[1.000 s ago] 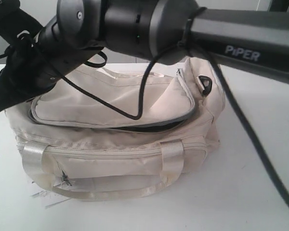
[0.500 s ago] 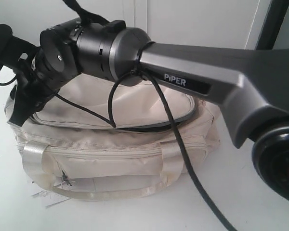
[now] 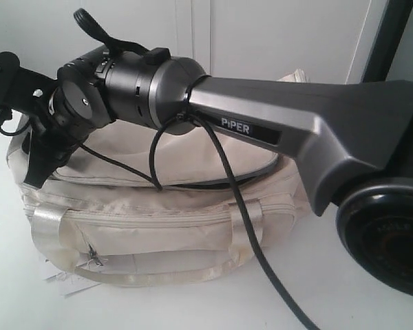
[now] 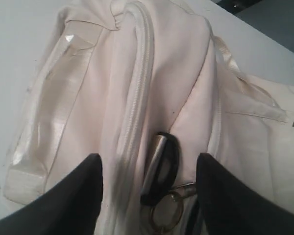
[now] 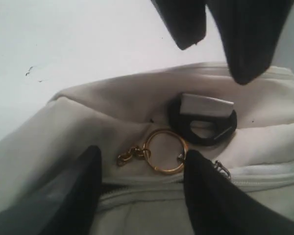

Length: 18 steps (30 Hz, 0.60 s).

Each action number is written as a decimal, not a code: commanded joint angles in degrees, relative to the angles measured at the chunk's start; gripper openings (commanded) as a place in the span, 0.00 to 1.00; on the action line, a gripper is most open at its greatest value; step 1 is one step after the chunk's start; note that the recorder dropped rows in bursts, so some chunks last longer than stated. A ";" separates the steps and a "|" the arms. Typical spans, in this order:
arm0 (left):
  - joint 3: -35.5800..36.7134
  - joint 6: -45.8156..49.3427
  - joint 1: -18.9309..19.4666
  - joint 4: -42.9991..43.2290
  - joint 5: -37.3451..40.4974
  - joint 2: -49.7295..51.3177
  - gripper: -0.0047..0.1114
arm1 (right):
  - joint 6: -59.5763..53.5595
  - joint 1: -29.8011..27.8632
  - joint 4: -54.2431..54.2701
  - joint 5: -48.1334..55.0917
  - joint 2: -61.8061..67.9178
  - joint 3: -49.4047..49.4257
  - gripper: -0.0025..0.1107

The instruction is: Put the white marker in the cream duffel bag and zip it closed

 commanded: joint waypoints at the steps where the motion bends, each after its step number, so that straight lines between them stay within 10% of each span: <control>1: 0.15 3.70 0.24 -6.97 3.25 2.27 0.56 | 0.22 0.06 0.66 1.10 0.11 -0.32 0.46; 12: 0.15 5.07 0.24 -9.67 5.29 5.50 0.49 | 0.22 -0.22 0.52 -0.43 3.14 -0.22 0.46; 18: 0.15 8.01 0.24 -12.31 7.16 6.14 0.20 | 0.22 -0.22 -0.11 -4.33 4.67 -0.22 0.41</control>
